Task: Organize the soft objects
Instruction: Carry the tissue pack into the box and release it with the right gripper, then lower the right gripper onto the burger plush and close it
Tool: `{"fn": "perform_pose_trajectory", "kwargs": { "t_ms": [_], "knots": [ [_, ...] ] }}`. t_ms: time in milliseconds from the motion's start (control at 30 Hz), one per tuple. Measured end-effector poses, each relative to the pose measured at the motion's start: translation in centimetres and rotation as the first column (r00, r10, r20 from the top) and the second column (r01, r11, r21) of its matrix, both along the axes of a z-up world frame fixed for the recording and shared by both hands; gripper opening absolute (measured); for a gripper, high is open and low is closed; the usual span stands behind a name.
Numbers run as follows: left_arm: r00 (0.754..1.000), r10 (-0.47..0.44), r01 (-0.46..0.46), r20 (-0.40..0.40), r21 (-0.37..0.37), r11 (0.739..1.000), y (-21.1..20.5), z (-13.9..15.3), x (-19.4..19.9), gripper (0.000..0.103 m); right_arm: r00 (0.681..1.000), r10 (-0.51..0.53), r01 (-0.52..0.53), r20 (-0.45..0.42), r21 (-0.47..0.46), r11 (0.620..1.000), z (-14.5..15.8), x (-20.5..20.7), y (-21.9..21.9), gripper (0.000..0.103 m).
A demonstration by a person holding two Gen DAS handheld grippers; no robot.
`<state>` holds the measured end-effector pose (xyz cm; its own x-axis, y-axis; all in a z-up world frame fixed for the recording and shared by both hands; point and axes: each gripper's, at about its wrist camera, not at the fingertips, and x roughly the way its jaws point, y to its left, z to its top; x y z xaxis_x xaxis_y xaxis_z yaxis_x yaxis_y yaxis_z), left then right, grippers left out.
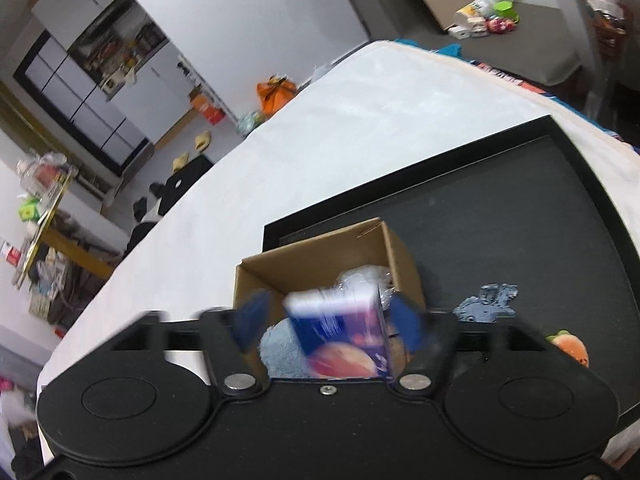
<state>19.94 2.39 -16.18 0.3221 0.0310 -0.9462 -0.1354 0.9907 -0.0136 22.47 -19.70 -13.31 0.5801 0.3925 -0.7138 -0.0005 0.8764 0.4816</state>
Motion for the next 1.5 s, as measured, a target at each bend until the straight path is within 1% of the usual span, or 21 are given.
{"fn": "perform_pose_trajectory", "kwargs": {
  "t_ms": [33, 200, 333, 667, 900, 1033, 1100, 1133, 1200, 1267, 1433, 1500],
  "knots": [
    [1.000, 0.004, -0.004, -0.001, -0.004, 1.000, 0.1, 0.0, 0.0, 0.010, 1.000, -0.005, 0.005, -0.001, -0.005, 1.000, 0.0, 0.0, -0.1, 0.084],
    [1.000, 0.001, -0.001, 0.003, -0.008, 1.000, 0.1, 0.0, 0.0, 0.010, 1.000, -0.029, 0.029, -0.003, -0.016, 0.999, 0.3, -0.3, -1.3, 0.084],
    [1.000, -0.002, 0.002, 0.000, -0.004, 1.000, 0.1, 0.0, 0.0, 0.010, 0.997, -0.069, 0.069, -0.022, -0.018, 0.997, 0.0, -1.0, -3.4, 0.084],
    [1.000, -0.014, 0.014, 0.001, 0.007, 1.000, -0.3, 0.0, 0.0, 0.011, 0.984, -0.152, 0.148, -0.087, -0.049, 0.988, -1.7, -2.3, -7.2, 0.084],
    [1.000, -0.029, 0.029, 0.006, 0.036, 0.999, -1.0, 0.3, 0.0, 0.014, 0.976, -0.170, 0.167, -0.136, -0.039, 0.985, -2.9, -2.4, -8.6, 0.084],
    [0.999, -0.038, 0.038, -0.001, 0.050, 0.998, -1.4, 0.4, 0.0, 0.014, 0.969, -0.181, 0.175, -0.170, -0.050, 0.983, -3.8, -2.4, -9.1, 0.084],
    [0.999, -0.037, 0.037, -0.006, 0.056, 0.998, -1.5, 0.4, 0.1, 0.017, 0.962, -0.187, 0.177, -0.196, -0.071, 0.982, -4.2, -2.2, -9.3, 0.082],
    [0.999, -0.036, 0.037, -0.006, 0.058, 0.998, -1.5, 0.4, 0.1, 0.020, 0.959, -0.189, 0.174, -0.213, -0.088, 0.981, -4.5, -2.2, -9.3, 0.081],
    [0.999, -0.037, 0.038, -0.006, 0.057, 0.998, -1.7, 0.6, 0.1, 0.028, 0.948, -0.198, 0.171, -0.248, -0.128, 0.977, -5.3, -2.0, -9.4, 0.078],
    [0.999, -0.037, 0.037, -0.003, 0.060, 0.998, -1.8, 0.7, 0.1, 0.040, 0.937, -0.216, 0.183, -0.273, -0.145, 0.973, -6.1, -2.0, -9.7, 0.076],
    [0.999, -0.049, 0.047, 0.010, 0.090, 0.995, -2.5, 1.0, 0.1, 0.047, 0.906, -0.250, 0.215, -0.341, -0.136, 0.967, -8.0, -2.0, -10.6, 0.071],
    [0.999, -0.046, 0.044, 0.009, 0.094, 0.995, -2.7, 1.1, 0.1, 0.049, 0.898, -0.256, 0.217, -0.358, -0.146, 0.965, -8.5, -2.0, -10.8, 0.070]
  ]
}}
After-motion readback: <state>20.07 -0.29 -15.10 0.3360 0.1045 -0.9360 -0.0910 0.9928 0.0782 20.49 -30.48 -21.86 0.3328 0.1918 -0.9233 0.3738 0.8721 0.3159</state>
